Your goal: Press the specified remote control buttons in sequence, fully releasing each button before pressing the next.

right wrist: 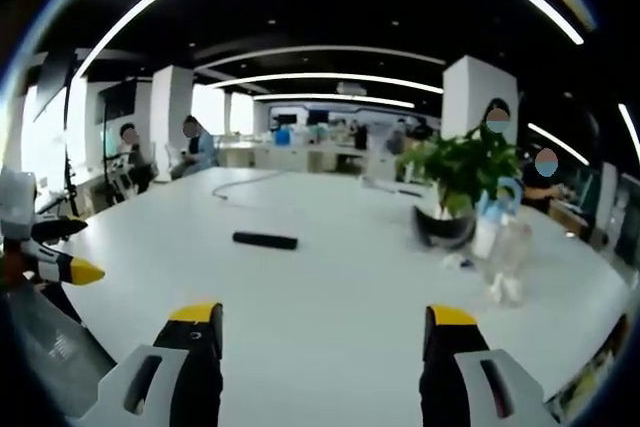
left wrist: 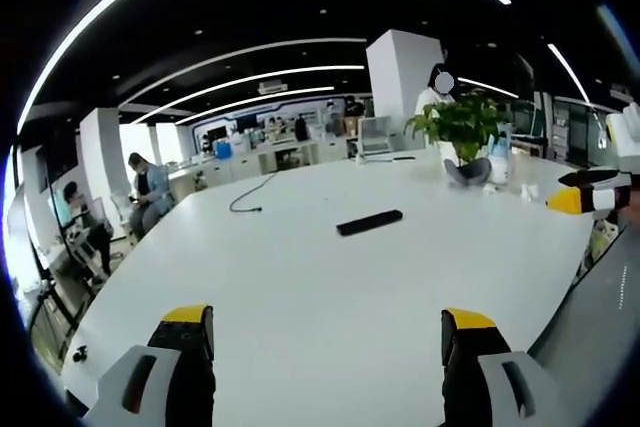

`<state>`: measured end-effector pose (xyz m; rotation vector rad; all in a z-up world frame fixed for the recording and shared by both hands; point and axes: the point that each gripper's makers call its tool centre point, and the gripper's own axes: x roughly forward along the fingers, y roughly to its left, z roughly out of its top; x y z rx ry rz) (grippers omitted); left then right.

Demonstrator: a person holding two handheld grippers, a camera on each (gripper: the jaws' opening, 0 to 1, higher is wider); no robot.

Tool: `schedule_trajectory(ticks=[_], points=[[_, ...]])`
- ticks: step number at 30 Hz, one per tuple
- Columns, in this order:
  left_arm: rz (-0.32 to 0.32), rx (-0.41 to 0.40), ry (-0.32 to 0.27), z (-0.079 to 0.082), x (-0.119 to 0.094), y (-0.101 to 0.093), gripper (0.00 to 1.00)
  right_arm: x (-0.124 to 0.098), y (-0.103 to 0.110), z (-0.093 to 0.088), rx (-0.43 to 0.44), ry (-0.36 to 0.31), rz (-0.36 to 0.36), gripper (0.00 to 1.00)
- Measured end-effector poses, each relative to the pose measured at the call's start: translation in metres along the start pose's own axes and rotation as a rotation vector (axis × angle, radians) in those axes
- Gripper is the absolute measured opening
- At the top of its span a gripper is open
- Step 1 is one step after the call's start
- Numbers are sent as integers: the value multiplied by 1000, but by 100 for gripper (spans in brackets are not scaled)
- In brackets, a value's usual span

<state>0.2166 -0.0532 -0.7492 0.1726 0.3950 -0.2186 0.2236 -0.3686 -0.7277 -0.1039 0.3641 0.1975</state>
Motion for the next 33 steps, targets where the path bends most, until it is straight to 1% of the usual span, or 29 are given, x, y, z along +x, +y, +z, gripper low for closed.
schedule_trajectory(ticks=[6,16,19,22,25,27,33], points=[[10,-2,-5,1,-1,2,98,1,2,-2,-12,11,6,80],[5,-4,-3,0,-1,1,99,0,2,-2,-10,10,5,80],[17,-6,-19,3,-2,4,99,0,0,-1,-8,4,-2,81],[23,-14,-20,3,-2,5,99,0,-1,-1,-3,1,-6,82],[19,-9,-17,3,-2,4,99,0,0,-1,-3,4,-4,83],[12,-18,-26,5,-3,3,98,0,0,0,-3,1,-3,83],[-1,-31,-23,6,-2,2,97,-1,-3,1,9,-3,-9,82]])
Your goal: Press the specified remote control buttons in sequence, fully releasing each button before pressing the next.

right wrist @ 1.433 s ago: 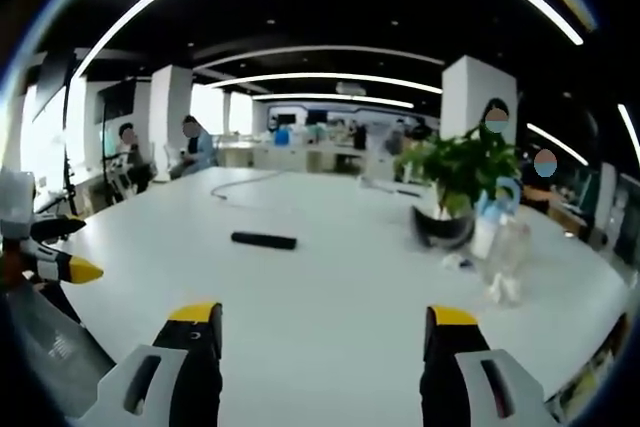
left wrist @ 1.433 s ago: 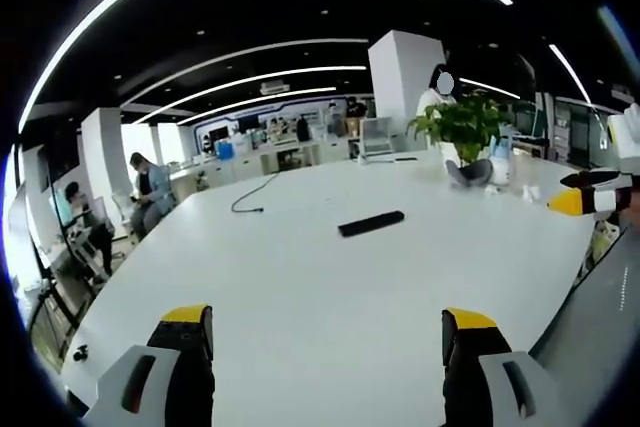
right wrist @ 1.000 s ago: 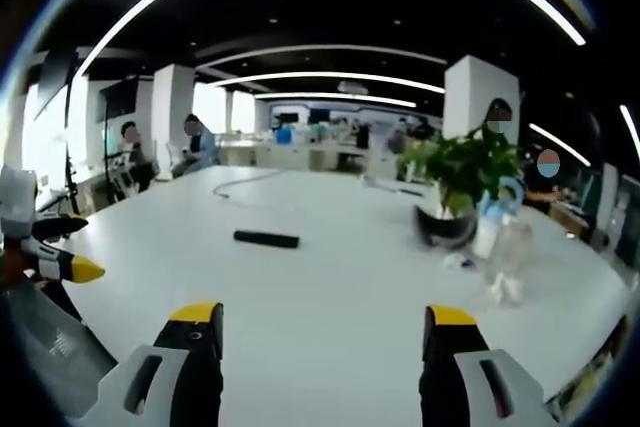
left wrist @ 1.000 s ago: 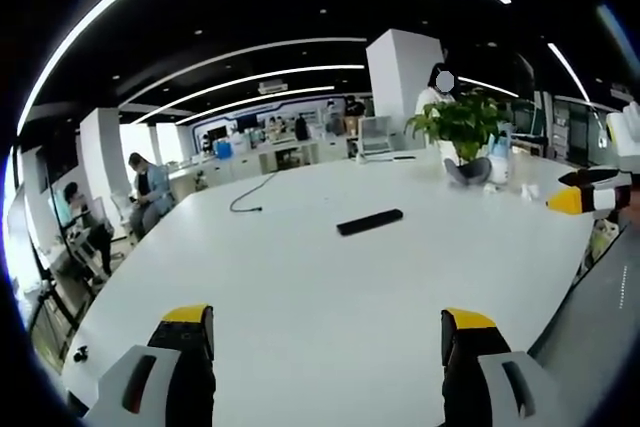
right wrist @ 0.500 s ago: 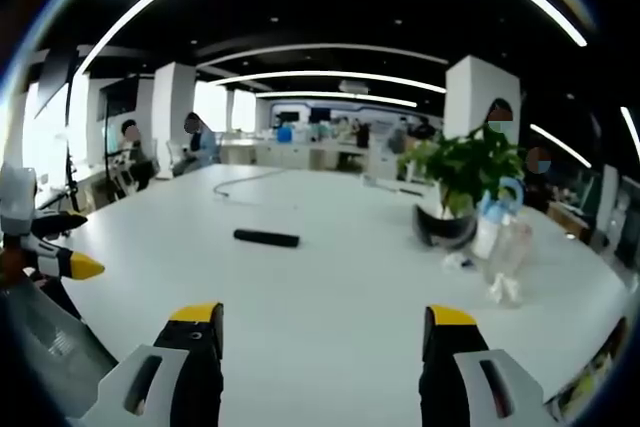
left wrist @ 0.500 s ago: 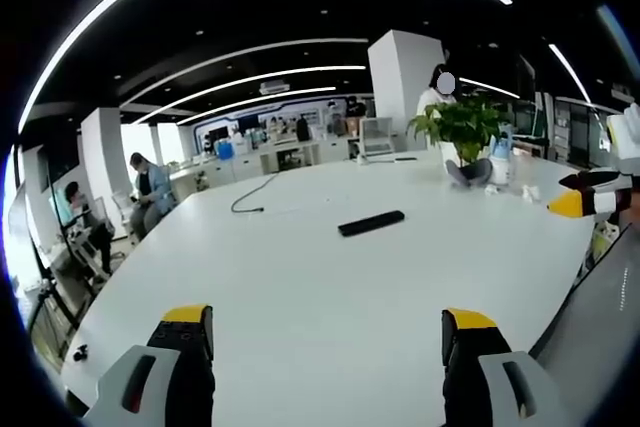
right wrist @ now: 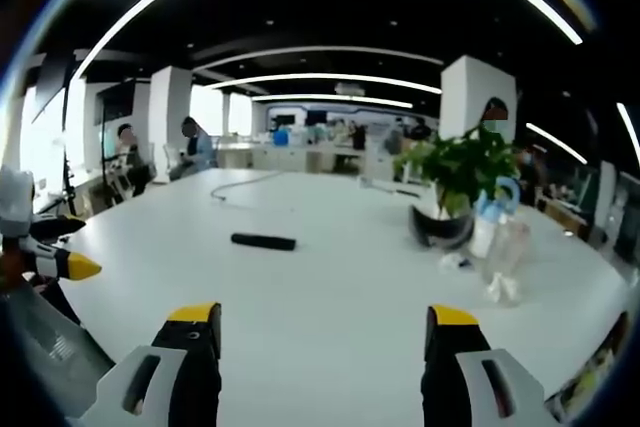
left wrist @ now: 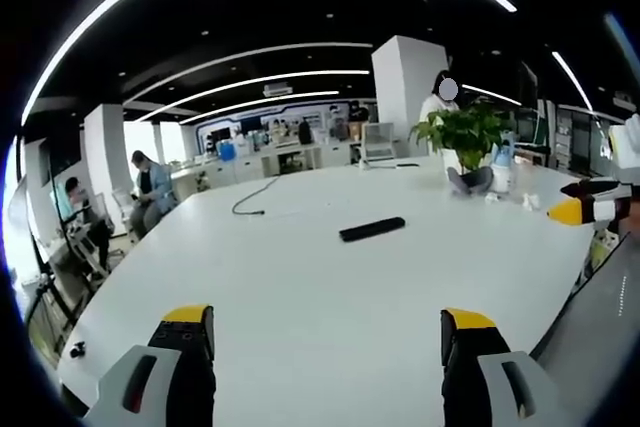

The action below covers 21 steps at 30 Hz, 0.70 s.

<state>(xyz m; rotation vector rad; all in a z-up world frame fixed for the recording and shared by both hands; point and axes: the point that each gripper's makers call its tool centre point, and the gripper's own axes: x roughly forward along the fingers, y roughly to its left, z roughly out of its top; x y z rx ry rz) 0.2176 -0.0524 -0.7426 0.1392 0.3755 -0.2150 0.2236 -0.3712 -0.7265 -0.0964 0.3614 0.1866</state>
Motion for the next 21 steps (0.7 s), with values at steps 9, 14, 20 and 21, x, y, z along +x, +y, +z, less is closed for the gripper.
schedule_trajectory(ticks=[9,14,20,21], points=[[-50,-13,16,2,2,-8,96,0,1,0,10,-4,9,81],[-73,15,28,8,4,-9,90,0,1,0,11,-2,12,79],[-110,63,20,26,14,-9,89,0,1,-1,10,1,13,77],[-114,77,19,30,17,-8,89,0,1,-1,10,1,14,77]])
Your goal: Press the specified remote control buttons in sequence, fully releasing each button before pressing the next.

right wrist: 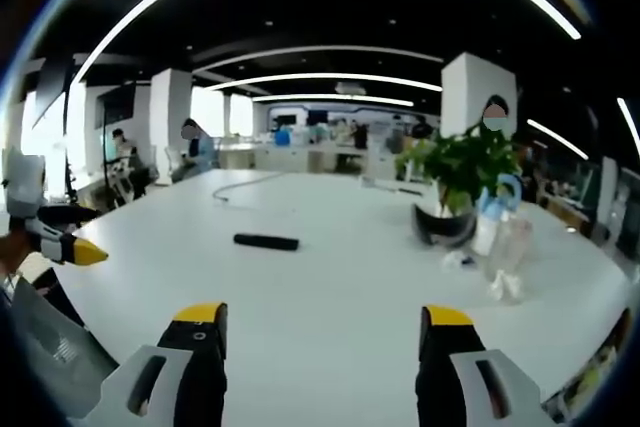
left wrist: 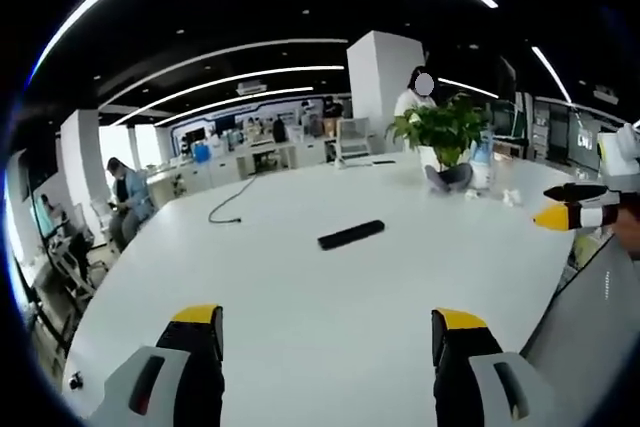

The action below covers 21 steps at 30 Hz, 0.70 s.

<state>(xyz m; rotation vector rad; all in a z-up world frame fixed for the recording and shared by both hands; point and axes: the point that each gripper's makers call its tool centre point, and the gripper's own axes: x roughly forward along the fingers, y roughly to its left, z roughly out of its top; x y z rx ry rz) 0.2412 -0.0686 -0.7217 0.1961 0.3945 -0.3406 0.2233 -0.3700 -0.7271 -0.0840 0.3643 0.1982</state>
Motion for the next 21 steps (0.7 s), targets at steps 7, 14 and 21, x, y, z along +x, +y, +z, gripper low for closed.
schedule_trajectory(ticks=[7,14,21], points=[[-24,73,-1,19,17,9,89,0,2,-2,-5,13,8,74],[-78,129,7,37,48,15,86,2,4,-6,-14,36,17,70],[-146,173,34,50,83,18,84,4,8,-11,-7,66,43,59]])
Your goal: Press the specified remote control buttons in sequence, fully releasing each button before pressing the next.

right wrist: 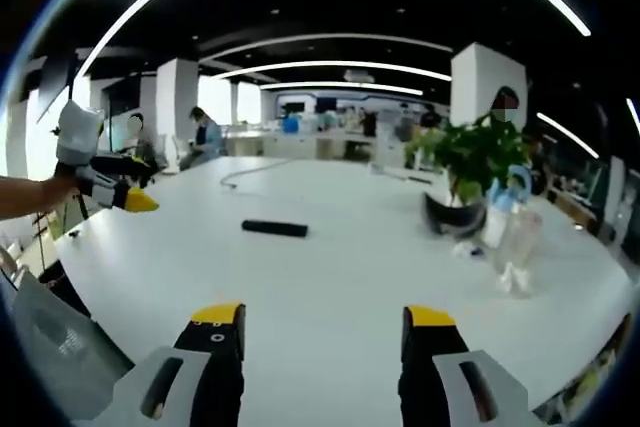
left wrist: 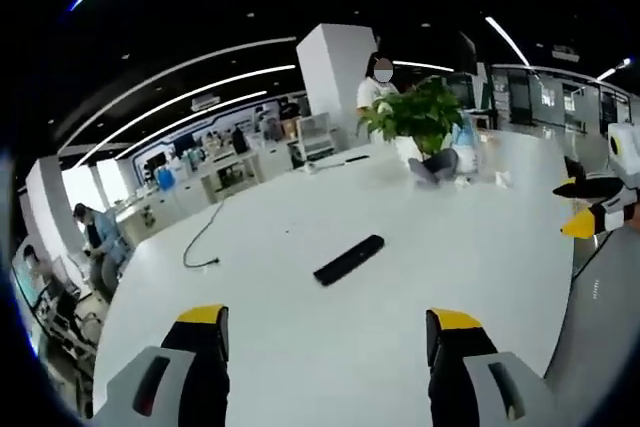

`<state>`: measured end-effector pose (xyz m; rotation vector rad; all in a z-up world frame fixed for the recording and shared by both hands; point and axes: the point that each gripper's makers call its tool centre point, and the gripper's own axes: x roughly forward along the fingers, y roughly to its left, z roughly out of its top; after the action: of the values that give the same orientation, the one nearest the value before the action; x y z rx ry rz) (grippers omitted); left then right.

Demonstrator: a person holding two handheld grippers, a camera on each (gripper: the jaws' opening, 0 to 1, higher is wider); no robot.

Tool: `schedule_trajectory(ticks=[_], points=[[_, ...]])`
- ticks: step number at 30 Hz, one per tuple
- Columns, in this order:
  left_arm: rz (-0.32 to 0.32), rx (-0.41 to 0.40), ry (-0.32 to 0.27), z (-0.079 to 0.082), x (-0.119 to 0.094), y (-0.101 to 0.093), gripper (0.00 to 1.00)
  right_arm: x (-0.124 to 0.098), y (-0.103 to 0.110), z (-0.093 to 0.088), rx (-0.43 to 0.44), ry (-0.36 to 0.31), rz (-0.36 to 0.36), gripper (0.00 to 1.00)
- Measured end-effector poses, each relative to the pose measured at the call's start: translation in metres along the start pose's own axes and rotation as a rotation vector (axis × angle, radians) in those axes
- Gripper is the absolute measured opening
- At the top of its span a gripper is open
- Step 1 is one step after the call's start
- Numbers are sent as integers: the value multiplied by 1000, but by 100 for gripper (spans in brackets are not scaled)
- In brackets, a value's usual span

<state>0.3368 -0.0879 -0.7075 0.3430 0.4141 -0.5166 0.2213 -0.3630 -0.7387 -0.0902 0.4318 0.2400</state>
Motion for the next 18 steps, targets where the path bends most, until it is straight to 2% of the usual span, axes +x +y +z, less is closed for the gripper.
schedule_trajectory(ticks=[5,10,14,18], points=[[-33,8,18,11,25,12,80,1,3,-5,4,36,20,45],[-74,-7,37,20,44,14,78,1,3,-7,4,45,20,38],[-127,51,74,25,61,12,75,1,2,-9,-5,59,15,32],[-142,88,82,29,75,14,76,0,0,-11,-3,68,6,27]])
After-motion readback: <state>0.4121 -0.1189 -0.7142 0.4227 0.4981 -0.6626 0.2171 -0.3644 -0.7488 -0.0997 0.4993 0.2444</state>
